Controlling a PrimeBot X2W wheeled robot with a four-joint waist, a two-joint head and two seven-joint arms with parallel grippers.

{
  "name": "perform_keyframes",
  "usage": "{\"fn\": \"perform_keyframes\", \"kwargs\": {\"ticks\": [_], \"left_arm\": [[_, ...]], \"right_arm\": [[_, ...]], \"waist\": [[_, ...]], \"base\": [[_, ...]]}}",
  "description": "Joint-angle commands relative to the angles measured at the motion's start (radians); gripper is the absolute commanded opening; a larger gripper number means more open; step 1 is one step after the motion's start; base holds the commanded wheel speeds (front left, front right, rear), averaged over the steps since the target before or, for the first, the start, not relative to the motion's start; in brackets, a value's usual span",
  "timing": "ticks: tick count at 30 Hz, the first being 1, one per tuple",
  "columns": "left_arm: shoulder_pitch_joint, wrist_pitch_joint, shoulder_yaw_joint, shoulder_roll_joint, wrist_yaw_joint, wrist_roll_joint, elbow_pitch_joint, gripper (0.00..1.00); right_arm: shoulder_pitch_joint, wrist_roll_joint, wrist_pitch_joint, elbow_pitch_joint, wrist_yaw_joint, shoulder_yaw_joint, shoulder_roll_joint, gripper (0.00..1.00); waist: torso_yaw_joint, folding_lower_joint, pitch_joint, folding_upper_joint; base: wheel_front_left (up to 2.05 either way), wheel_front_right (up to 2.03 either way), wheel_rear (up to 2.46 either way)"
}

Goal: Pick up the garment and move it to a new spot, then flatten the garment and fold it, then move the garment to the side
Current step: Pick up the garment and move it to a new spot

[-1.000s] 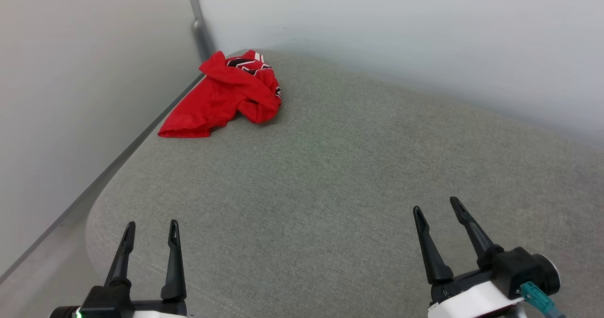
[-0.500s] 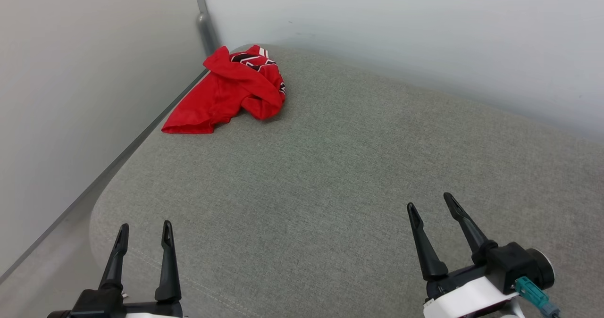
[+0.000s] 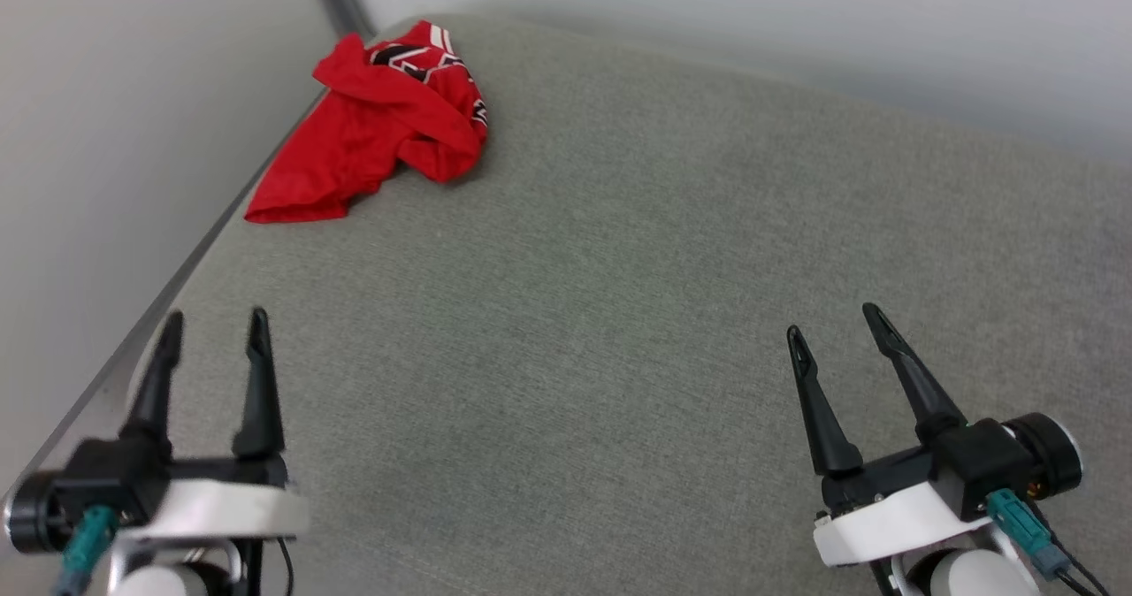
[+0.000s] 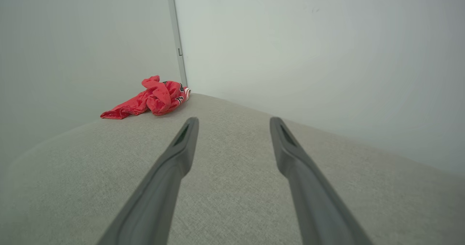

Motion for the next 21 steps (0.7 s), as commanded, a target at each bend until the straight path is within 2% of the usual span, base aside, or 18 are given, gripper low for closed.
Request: {"fn": "perform_keyframes", "kwargs": {"ticks": [1, 7, 10, 13, 16, 17, 21], "left_arm": [[-0.055, -0.003, 0.004, 0.022, -0.008, -0.007, 0.008, 1.0], [-0.264, -0.003, 0.013, 0.16, -0.021, -0.079, 0.151, 1.0], [-0.382, 0.001, -0.04, 0.283, -0.021, -0.137, 0.257, 1.0], [-0.499, 0.041, -0.105, 0.407, -0.021, -0.256, 0.334, 1.0], [-0.597, 0.15, -0.201, 0.538, -0.021, -0.39, 0.387, 1.0], [-0.597, 0.15, -0.201, 0.538, -0.021, -0.39, 0.387, 1.0], [-0.72, 0.366, -0.282, 0.668, -0.022, -0.636, 0.42, 1.0]], "right_arm": [[-0.023, -0.033, -0.002, -0.015, -0.001, -0.009, -0.001, 1.0], [-0.075, -0.085, -0.002, -0.099, -0.001, -0.042, -0.017, 1.0], [-0.102, -0.091, -0.002, -0.135, -0.001, -0.053, -0.023, 1.0], [-0.118, -0.1, -0.002, -0.161, -0.001, -0.058, -0.029, 1.0], [-0.129, -0.109, -0.002, -0.179, -0.001, -0.053, -0.036, 1.0], [-0.129, -0.109, -0.002, -0.179, -0.001, -0.053, -0.036, 1.0], [-0.144, -0.113, -0.002, -0.195, -0.001, -0.059, -0.037, 1.0]], "waist": [[-0.064, -0.0001, 0.092, 0.0], [-0.13, -0.0001, 0.23, 0.0], [-0.165, -0.0001, 0.29, 0.0], [-0.189, -0.0001, 0.342, 0.0], [-0.216, -0.0001, 0.387, 0.0], [-0.216, -0.0001, 0.387, 0.0], [-0.253, -0.0001, 0.443, 0.0]], "base": [[0.0, 0.0, 0.0], [0.0, 0.0, 0.0], [0.0, 0.0, 0.0], [0.0, 0.0, 0.0], [0.0, 0.0, 0.0], [0.0, 0.0, 0.0], [0.0, 0.0, 0.0]]}}
